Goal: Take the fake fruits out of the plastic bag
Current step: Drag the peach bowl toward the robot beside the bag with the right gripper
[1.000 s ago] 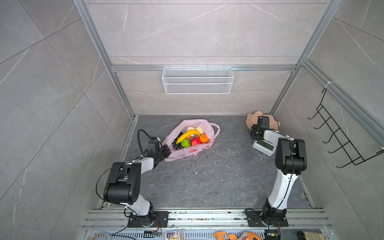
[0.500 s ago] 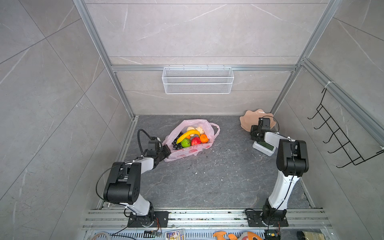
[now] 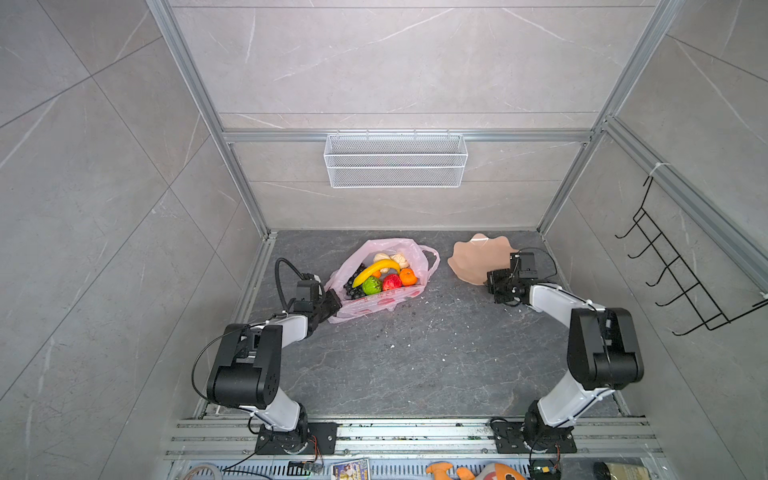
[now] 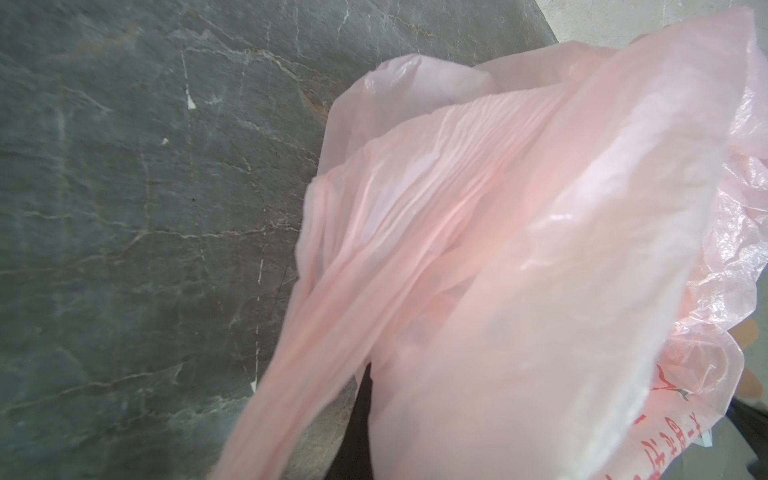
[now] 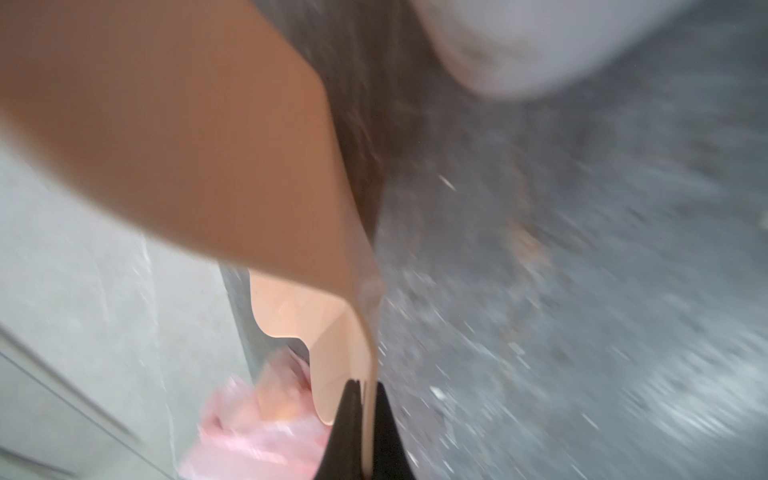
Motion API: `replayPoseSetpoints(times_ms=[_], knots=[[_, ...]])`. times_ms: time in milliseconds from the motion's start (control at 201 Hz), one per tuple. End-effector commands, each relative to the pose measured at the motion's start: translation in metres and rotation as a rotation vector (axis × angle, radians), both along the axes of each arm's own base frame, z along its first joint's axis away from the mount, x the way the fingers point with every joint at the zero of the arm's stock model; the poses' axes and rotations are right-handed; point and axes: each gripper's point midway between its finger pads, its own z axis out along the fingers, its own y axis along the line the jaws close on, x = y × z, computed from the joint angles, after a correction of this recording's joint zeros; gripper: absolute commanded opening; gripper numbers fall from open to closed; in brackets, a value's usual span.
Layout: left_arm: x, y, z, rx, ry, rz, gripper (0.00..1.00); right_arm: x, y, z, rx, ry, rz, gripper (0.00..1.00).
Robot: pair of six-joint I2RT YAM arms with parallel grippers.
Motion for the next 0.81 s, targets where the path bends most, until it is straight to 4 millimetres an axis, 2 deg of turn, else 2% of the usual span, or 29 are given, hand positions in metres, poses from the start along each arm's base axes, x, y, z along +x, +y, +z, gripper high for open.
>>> replayPoseSetpoints(times_ms=[0, 100, 284, 583, 707, 802], knots=[[0.006, 0.003, 0.019, 0.024, -0.068, -0.006, 0.04, -0.050, 0.007, 0.005, -0.032, 0.039, 0.134, 0.00], [0.006, 0.003, 0.018, 0.024, -0.067, -0.004, 0.04, -0.088, 0.017, 0.005, -0.013, 0.049, 0.207, 0.00], [0.006, 0.004, 0.016, 0.029, -0.062, 0.002, 0.04, -0.146, 0.047, 0.005, 0.014, 0.058, 0.402, 0.00], [0.007, 0.007, 0.018, 0.052, -0.069, 0.004, 0.04, -0.224, 0.093, -0.015, 0.092, 0.138, 0.591, 0.00], [0.007, 0.009, 0.018, 0.059, -0.070, 0.011, 0.04, -0.254, 0.091, -0.024, 0.077, 0.198, 0.621, 0.00], [0.007, 0.009, 0.017, 0.061, -0.067, 0.010, 0.04, -0.269, 0.093, -0.025, 0.106, 0.215, 0.649, 0.00]])
